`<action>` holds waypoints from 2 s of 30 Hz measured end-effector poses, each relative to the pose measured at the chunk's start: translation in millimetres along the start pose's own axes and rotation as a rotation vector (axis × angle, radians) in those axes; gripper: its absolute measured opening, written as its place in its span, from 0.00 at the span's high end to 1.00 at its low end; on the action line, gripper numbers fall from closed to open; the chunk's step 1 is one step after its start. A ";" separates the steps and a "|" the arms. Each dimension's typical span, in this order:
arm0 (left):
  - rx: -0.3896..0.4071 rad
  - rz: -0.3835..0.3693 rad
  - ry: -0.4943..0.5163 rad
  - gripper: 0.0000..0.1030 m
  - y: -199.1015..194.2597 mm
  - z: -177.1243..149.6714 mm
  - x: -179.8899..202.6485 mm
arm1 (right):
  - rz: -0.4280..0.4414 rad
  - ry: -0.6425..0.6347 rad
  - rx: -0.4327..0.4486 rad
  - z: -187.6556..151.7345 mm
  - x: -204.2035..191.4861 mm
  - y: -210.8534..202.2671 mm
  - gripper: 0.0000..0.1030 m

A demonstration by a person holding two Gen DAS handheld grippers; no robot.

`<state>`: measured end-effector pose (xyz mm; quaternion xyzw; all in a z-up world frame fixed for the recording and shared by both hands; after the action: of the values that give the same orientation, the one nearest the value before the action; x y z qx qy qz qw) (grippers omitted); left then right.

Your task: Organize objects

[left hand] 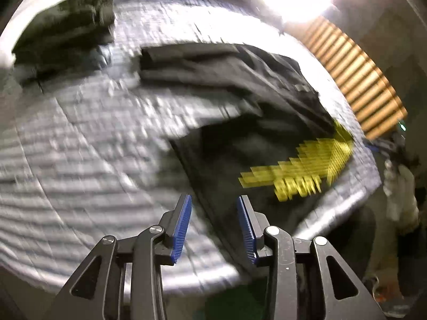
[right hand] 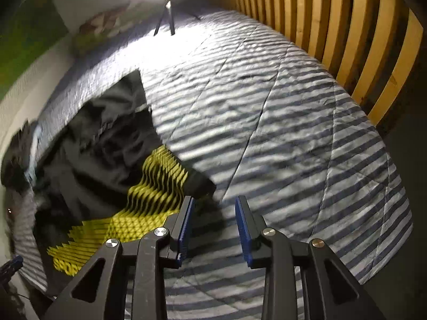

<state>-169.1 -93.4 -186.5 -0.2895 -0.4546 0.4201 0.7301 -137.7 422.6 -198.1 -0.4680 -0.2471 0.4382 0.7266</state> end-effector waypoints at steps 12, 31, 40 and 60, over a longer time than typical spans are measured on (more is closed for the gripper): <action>0.151 0.069 -0.131 0.43 41.2 173.5 -95.9 | 0.149 -0.070 0.045 124.5 -107.5 12.1 0.61; -0.009 -0.003 -0.152 0.78 142.8 228.1 -141.1 | 0.173 0.001 -0.106 216.0 -206.9 171.0 0.60; 0.098 -0.055 -0.219 0.26 120.3 265.8 -156.9 | 0.173 -0.091 -0.087 224.7 -225.8 173.1 0.72; 0.212 0.222 -0.118 0.64 151.0 332.8 -164.4 | 0.172 0.018 0.043 262.9 -209.6 169.0 0.78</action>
<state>-562.2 -151.5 -237.7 -0.2339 -0.4150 0.5602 0.6777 -511.9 392.6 -223.2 -0.4757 -0.1901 0.4999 0.6983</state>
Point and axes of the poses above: each gripper's, at about its wrist camera, not at the fingertips, and y roughly the way its jaws point, x to its right, z to its top, the point moved 10 cm from there along y, roughly the way its jaws point, and after that the axes turned 9 degrees about -z, right-handed, at the moved point
